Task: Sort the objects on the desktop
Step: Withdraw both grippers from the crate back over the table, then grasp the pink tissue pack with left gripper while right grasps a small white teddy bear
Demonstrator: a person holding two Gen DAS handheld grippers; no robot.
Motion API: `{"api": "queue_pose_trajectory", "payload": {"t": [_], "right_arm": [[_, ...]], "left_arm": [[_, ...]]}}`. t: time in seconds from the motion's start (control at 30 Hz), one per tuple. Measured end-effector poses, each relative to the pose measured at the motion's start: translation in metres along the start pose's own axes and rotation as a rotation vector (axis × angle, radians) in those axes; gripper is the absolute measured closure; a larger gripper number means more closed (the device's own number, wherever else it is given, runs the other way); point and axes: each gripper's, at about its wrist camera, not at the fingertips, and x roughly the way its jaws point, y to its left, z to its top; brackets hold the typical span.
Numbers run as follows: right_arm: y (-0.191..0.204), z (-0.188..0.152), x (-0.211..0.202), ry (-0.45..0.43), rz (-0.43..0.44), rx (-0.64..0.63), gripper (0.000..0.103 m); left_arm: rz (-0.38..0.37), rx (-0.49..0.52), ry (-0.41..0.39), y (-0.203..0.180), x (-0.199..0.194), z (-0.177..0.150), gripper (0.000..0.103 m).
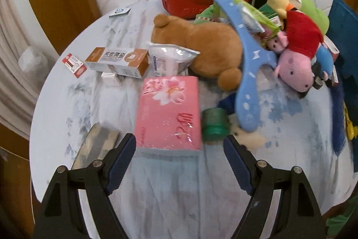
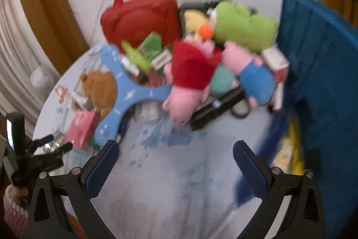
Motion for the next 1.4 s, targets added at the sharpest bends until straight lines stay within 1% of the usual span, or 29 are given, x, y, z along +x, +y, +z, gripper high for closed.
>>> {"api": "queue_pose_trajectory", "payload": {"t": [0.13,0.2,0.27,0.3,0.37,0.47,0.57,0.7,0.83,0.87,0.9,0.93,0.97,1.1,1.2,1.3,1.33,1.4], "right_arm": [[0.019,-0.007,0.033,0.065,0.004,-0.008,0.0],[0.028,-0.011,0.048,0.097,0.007,-0.009,0.0],[0.036,-0.014,0.057,0.12,0.004,-0.023,0.0],[0.04,-0.016,0.062,0.13,0.002,-0.034,0.0],[0.048,-0.02,0.072,0.148,0.001,-0.046,0.0],[0.059,-0.024,0.089,0.18,0.014,-0.059,0.0],[0.073,-0.028,0.106,0.22,0.031,-0.082,0.0],[0.092,-0.031,0.131,0.272,0.075,-0.105,0.0],[0.111,-0.033,0.152,0.331,0.084,-0.134,0.0],[0.114,-0.034,0.157,0.347,0.092,-0.127,0.005],[0.116,-0.035,0.161,0.35,0.098,-0.127,0.018],[0.118,-0.035,0.163,0.353,0.097,-0.129,0.023],[0.12,-0.035,0.166,0.358,0.098,-0.131,0.025],[0.128,-0.035,0.173,0.367,0.139,-0.141,0.025],[0.133,-0.034,0.179,0.365,0.154,-0.145,0.025],[0.134,-0.031,0.19,0.374,0.158,-0.142,0.025],[0.133,-0.03,0.194,0.382,0.173,-0.129,0.026],[0.131,-0.029,0.199,0.393,0.187,-0.117,0.034]], "left_arm": [[-0.011,0.038,0.035,0.003,0.026,0.007,0.023],[0.005,0.056,0.057,0.004,0.041,0.011,0.023],[0.0,0.054,0.084,0.007,0.057,0.014,0.023],[-0.003,0.047,0.089,0.008,0.064,0.016,0.02],[0.021,0.06,0.079,0.006,0.071,0.021,0.019],[0.036,0.072,0.077,0.004,0.082,0.026,0.013],[0.026,0.081,0.081,0.005,0.086,0.026,0.012],[-0.003,0.039,0.086,0.012,0.078,0.021,0.014],[-0.047,-0.009,0.109,0.014,0.063,0.0,0.014],[-0.049,-0.011,0.111,0.014,0.06,-0.005,0.014],[-0.052,-0.015,0.116,0.014,0.058,-0.009,0.014],[-0.059,-0.024,0.121,0.015,0.054,-0.013,0.014],[-0.07,-0.033,0.127,0.016,0.052,-0.018,0.014],[-0.077,-0.025,0.141,0.018,0.053,-0.021,0.011],[-0.094,-0.057,0.204,0.019,0.07,-0.021,0.011],[-0.103,-0.088,0.199,0.023,0.074,-0.023,0.012],[-0.108,-0.088,0.194,0.023,0.072,-0.023,0.012],[-0.109,-0.075,0.189,0.022,0.07,-0.024,0.013]]}}
